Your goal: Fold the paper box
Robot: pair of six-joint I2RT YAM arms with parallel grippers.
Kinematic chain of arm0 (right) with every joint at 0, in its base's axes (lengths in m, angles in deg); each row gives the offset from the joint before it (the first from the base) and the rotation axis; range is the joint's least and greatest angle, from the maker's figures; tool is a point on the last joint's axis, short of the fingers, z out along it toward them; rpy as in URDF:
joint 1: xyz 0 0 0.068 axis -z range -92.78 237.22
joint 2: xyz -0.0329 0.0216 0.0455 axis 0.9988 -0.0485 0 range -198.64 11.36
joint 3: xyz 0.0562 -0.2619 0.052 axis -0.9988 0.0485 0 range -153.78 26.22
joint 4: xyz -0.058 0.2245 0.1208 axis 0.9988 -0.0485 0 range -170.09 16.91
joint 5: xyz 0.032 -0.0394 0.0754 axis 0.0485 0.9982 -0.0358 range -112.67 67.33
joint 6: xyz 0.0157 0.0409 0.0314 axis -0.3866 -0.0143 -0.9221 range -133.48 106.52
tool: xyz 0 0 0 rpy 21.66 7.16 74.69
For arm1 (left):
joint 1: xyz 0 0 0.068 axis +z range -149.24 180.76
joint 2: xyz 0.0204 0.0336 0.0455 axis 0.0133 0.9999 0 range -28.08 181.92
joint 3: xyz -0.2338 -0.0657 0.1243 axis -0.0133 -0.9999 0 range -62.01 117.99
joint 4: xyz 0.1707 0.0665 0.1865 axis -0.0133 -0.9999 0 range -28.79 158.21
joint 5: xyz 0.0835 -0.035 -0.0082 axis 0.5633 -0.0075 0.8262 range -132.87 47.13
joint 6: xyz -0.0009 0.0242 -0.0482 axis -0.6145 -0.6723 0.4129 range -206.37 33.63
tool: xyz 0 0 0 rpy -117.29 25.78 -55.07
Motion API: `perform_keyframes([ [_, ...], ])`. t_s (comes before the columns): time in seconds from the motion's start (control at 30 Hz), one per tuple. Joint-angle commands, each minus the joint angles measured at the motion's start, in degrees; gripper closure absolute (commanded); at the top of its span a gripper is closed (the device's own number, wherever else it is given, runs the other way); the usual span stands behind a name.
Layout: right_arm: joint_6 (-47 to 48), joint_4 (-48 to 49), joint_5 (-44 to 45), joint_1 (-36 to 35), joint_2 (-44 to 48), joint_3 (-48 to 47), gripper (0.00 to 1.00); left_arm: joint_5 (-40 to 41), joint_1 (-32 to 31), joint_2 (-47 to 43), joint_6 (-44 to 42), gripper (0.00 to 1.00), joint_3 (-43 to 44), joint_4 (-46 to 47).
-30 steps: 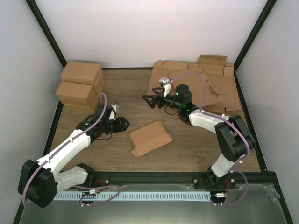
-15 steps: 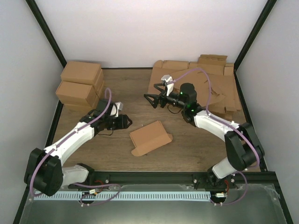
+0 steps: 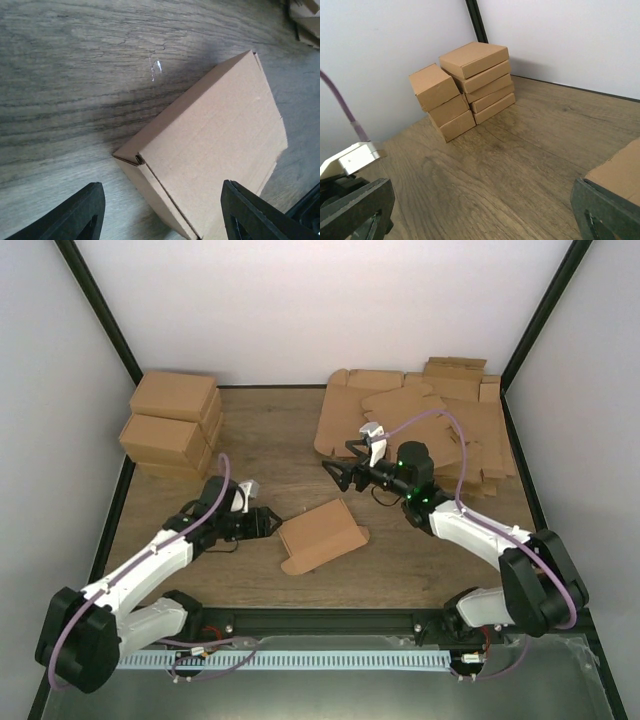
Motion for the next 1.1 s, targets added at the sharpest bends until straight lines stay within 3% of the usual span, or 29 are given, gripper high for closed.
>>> perform_keyframes([
  [0.0,-3.0,2.1,3.1,-0.3,-1.3,-2.9,0.00,0.8,-1.0,-3.4,4.4,0.31,-2.5,5.7],
  [0.13,-4.4,-0.9,7.5,-0.3,0.9,-2.8,0.00,2.2,-2.0,-6.9,6.5,0.18,-3.6,5.4],
  [0.23,-4.3,-6.7,8.8,-0.3,2.3,-3.5,0.00,2.1,-3.2,-7.8,8.0,0.14,-5.1,5.8],
  [0.53,-5.7,-16.7,8.2,0.1,6.1,-0.5,0.00,4.1,-12.6,-9.7,14.6,0.12,-9.7,9.3],
  [0.77,-5.9,-26.0,5.7,2.2,4.0,-1.2,0.00,3.4,-15.9,-11.0,20.5,0.11,-13.9,13.9],
  [1.07,-9.4,-28.5,5.3,3.3,1.0,0.8,0.01,0.4,-17.5,-5.1,23.5,0.20,-15.9,22.6],
])
